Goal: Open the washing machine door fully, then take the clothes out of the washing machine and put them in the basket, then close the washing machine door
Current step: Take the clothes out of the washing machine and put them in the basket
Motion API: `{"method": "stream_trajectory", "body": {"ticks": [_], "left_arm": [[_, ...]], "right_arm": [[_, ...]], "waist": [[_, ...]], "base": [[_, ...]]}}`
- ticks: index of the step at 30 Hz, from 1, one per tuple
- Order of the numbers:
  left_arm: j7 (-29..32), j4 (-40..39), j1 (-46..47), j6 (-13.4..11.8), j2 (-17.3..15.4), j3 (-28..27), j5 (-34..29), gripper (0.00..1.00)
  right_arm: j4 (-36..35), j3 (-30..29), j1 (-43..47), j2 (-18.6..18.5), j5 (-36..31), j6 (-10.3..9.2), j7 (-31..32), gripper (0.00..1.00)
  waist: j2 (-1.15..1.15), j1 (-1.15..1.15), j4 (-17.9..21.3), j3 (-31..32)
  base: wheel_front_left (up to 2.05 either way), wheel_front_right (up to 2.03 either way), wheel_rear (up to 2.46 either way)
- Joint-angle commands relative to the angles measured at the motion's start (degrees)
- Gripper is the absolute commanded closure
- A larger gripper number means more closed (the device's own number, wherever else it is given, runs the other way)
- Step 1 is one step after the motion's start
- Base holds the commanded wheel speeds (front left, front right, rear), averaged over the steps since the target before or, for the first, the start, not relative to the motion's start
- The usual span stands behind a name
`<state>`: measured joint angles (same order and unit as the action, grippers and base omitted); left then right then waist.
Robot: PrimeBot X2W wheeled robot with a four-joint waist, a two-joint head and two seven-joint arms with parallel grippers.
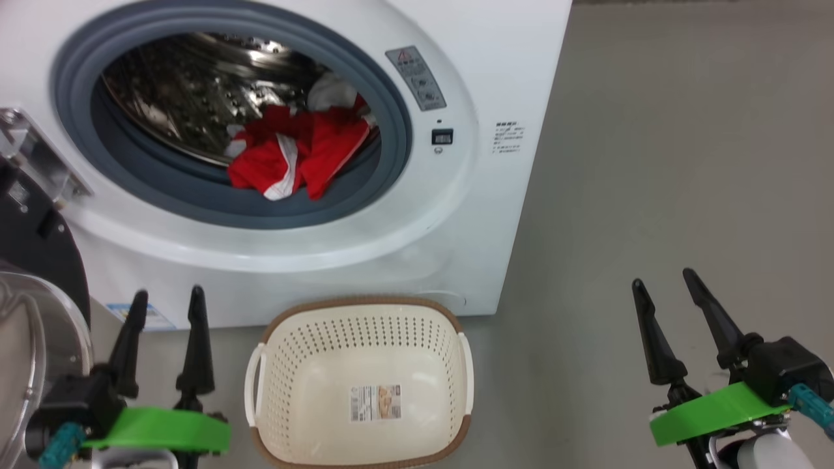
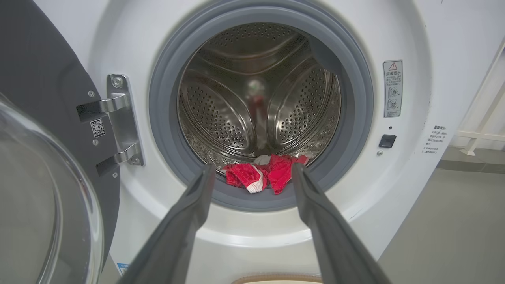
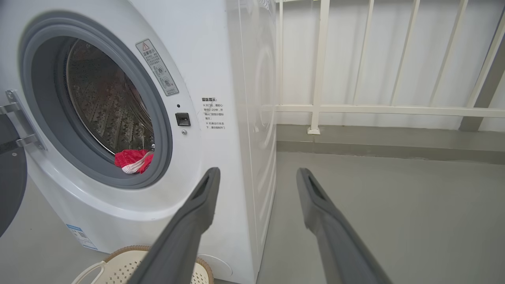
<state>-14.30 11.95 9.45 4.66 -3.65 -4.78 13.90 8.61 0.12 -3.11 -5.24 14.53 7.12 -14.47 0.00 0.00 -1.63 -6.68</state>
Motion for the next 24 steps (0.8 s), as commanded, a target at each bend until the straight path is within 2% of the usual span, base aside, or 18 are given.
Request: {"method": "stream_trajectory", "body": {"ticks": [1, 13, 24], "left_arm": [[-0.7, -1.0, 2.8, 0.5, -0.9, -1.5, 0.2, 0.0], [-0.6, 5.6, 17.5, -0.6, -1.1, 0.1, 0.4, 0.0], [-0.7, 14.8, 32.2, 0.6, -3.2, 0.9, 0.1, 0.0]], "right_arm": [[-1.8, 1.2, -2.2, -0.9, 0.2, 0.36, -0.5, 0.0], [-3.7, 2.9, -7.0, -2.1, -0.4, 0.36, -0.5, 0.0], [-4.9, 4.4, -10.9, -3.4, -0.6, 0.36, -0.5, 0.0]], "waist": [[0.0, 0.0, -0.8, -3.0], [0.0, 0.0, -1.3, -11.5], [0.0, 0.0, -0.2, -18.9]], "base": [[0.0, 0.0, 0.0], [0.0, 0.0, 0.0], [0.0, 0.0, 0.0]]}}
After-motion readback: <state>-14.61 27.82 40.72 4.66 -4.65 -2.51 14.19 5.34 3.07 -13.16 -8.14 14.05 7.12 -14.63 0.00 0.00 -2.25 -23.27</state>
